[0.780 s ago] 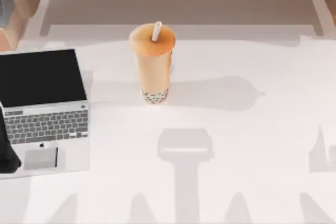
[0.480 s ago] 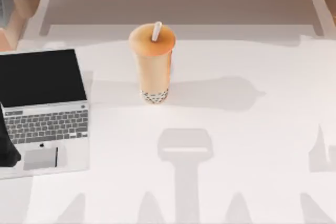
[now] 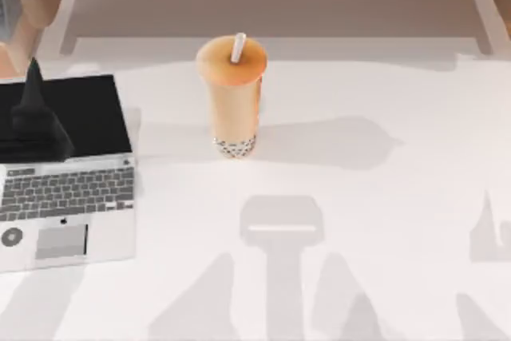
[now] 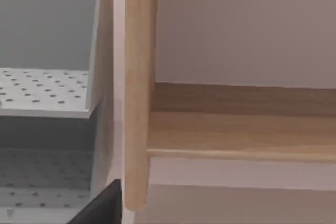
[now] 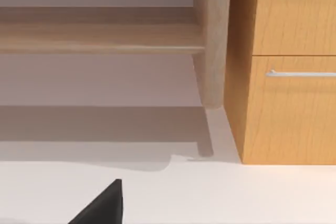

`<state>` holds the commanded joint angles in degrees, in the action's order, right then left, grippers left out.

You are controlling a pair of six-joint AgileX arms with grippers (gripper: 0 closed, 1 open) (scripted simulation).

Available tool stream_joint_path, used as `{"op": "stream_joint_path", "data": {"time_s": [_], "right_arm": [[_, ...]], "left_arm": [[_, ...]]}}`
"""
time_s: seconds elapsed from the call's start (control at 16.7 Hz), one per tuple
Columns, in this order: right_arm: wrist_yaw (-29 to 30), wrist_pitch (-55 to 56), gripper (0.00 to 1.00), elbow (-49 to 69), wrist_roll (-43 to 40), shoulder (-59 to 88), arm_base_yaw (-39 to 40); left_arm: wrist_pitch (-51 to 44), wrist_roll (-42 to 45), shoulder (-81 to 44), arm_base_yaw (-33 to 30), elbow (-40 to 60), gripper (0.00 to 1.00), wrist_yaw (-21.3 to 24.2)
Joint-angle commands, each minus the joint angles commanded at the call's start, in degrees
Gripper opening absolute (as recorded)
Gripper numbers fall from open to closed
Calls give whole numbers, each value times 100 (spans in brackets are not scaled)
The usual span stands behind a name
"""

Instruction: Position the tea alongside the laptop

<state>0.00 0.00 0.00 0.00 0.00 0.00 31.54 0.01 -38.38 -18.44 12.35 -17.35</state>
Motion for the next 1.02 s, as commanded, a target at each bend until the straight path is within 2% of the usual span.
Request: {"op": "stream_joint_path", "data": {"time_s": [0.6, 0.84, 1.02], "right_arm": [[0, 0, 100, 0, 0, 0, 0], [0, 0, 100, 0, 0, 0, 0], [0, 0, 100, 0, 0, 0, 0]], "left_arm": [[4296, 5, -6288, -2558, 1546, 100, -2382], [5437, 41, -7897, -3219, 1974, 100, -3032], [5869, 63, -8463, -3467, 2145, 100, -3282]]}}
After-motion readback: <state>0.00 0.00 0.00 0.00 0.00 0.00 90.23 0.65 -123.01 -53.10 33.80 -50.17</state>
